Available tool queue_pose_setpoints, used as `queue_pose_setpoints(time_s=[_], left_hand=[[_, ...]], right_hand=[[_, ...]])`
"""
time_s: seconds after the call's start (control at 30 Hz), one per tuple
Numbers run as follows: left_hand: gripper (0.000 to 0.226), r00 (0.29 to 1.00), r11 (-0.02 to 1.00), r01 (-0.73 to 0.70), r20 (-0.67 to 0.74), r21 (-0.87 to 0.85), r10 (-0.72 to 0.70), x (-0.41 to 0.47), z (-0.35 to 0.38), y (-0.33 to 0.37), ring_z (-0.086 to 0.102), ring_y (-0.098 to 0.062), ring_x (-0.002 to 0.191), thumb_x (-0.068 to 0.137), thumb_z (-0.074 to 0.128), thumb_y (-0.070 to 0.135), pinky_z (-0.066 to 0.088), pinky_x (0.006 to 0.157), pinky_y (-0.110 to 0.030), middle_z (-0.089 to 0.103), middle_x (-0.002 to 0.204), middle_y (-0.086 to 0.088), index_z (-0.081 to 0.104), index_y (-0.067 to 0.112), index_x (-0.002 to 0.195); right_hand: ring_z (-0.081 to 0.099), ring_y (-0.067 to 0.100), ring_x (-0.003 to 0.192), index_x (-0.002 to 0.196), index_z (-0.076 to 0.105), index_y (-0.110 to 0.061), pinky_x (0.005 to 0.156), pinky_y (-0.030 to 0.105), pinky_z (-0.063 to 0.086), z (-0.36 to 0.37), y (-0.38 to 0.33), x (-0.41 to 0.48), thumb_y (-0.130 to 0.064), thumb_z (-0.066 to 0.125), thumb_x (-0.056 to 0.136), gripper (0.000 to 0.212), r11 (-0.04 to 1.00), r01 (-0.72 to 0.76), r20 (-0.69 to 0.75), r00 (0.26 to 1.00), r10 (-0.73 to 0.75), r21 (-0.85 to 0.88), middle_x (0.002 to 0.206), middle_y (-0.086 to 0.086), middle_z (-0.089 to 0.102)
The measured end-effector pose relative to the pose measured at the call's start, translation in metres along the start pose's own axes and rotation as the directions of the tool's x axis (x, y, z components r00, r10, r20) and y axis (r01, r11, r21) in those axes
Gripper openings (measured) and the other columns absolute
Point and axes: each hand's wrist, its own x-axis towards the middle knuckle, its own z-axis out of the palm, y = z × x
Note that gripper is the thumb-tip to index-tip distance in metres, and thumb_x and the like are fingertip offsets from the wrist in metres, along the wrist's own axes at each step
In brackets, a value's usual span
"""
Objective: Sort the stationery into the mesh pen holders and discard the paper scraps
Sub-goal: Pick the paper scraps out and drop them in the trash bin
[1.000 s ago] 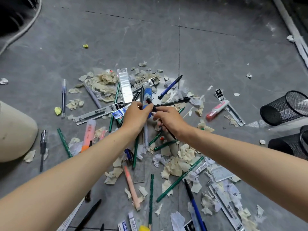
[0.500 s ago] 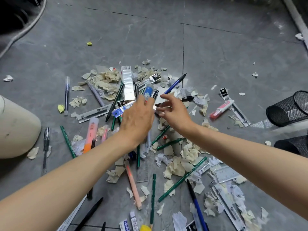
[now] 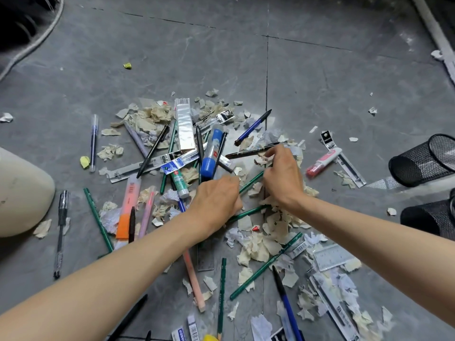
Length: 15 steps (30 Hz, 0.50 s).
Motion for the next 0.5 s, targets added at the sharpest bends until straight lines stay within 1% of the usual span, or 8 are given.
queue_pose_setpoints(time_s=[0.07,0.13,0.2,0.27,0.3,0.37,0.43,0.5], left_hand=[[0.011,0.997,0.986,0.056,-0.053,-0.155,-0.065,-0.003,0.0,-0.002,0.053,-0.026,0.069,0.09,0.045,0.02,0.038,0.059,-0.035,0.045,0.078,-0.002,0.038,0.013,0.084],[0.012,0.977,0.949,0.147,-0.108,-0.279,-0.183,-0.002,0.0,-0.006,0.051,-0.024,0.063,0.09,0.047,0.017,0.038,0.058,-0.034,0.044,0.067,0.001,0.04,0.012,0.081],[0.012,0.95,0.927,0.211,-0.158,-0.311,-0.27,-0.001,0.0,-0.011,0.047,-0.022,0.059,0.091,0.048,0.016,0.034,0.056,-0.033,0.042,0.063,0.002,0.041,0.012,0.082],[0.012,0.935,0.92,0.239,-0.181,-0.309,-0.304,0.0,-0.002,-0.016,0.043,-0.021,0.056,0.089,0.048,0.013,0.031,0.055,-0.033,0.041,0.062,0.001,0.037,0.011,0.084],[0.014,0.934,0.925,0.24,-0.19,-0.294,-0.303,0.001,-0.003,-0.018,0.044,-0.023,0.057,0.089,0.048,0.011,0.03,0.055,-0.034,0.041,0.062,0.0,0.034,0.012,0.086],[0.017,0.939,0.94,0.227,-0.197,-0.256,-0.281,0.002,-0.003,-0.021,0.047,-0.028,0.059,0.089,0.048,0.011,0.033,0.054,-0.035,0.047,0.065,-0.004,0.031,0.013,0.092],[0.016,0.945,0.952,0.223,-0.195,-0.209,-0.264,0.002,-0.003,-0.022,0.049,-0.03,0.061,0.09,0.048,0.009,0.036,0.054,-0.037,0.054,0.07,-0.008,0.034,0.012,0.097],[0.017,0.951,0.969,0.233,-0.189,-0.087,-0.246,0.003,-0.003,-0.022,0.045,-0.029,0.058,0.09,0.044,0.003,0.033,0.053,-0.037,0.052,0.07,-0.007,0.036,0.011,0.102]], right_hand=[[0.05,0.019,0.1,0.115,0.045,-0.014,0.083,0.037,0.047,0.003,0.004,0.0,0.006,0.047,0.08,0.04,0.997,-0.064,-0.049,0.997,0.066,0.036,0.112,0.001,0.048],[0.047,0.02,0.11,0.122,0.041,-0.012,0.095,0.04,0.045,0.005,0.007,0.0,0.004,0.048,0.08,0.046,0.993,-0.092,-0.039,0.995,0.095,0.069,0.121,0.004,0.046],[0.043,0.019,0.118,0.128,0.039,-0.012,0.103,0.035,0.038,0.006,0.008,-0.003,-0.001,0.051,0.082,0.048,0.998,-0.055,0.082,0.995,0.051,0.042,0.127,0.004,0.046],[0.037,0.019,0.126,0.131,0.038,-0.015,0.106,0.035,0.031,0.009,0.008,-0.006,-0.014,0.054,0.087,0.047,0.999,0.031,0.195,0.98,-0.032,0.008,0.136,0.005,0.043],[0.03,0.021,0.134,0.136,0.034,-0.017,0.111,0.038,0.025,0.011,0.008,-0.008,-0.023,0.052,0.089,0.05,0.998,0.066,0.244,0.968,-0.062,-0.006,0.145,0.006,0.035],[0.004,0.023,0.146,0.146,0.021,-0.024,0.119,0.043,0.006,0.014,0.007,-0.01,-0.038,0.047,0.093,0.06,0.988,0.135,0.329,0.939,-0.102,-0.08,0.159,0.006,0.006],[-0.014,0.025,0.145,0.15,0.011,-0.03,0.118,0.043,-0.005,0.016,0.006,-0.01,-0.048,0.042,0.093,0.067,0.961,0.204,0.383,0.916,-0.121,-0.184,0.158,0.008,-0.015],[-0.024,0.026,0.142,0.151,0.006,-0.031,0.117,0.044,-0.009,0.015,0.004,-0.008,-0.053,0.041,0.092,0.072,0.938,0.246,0.439,0.891,-0.12,-0.243,0.155,0.01,-0.025]])
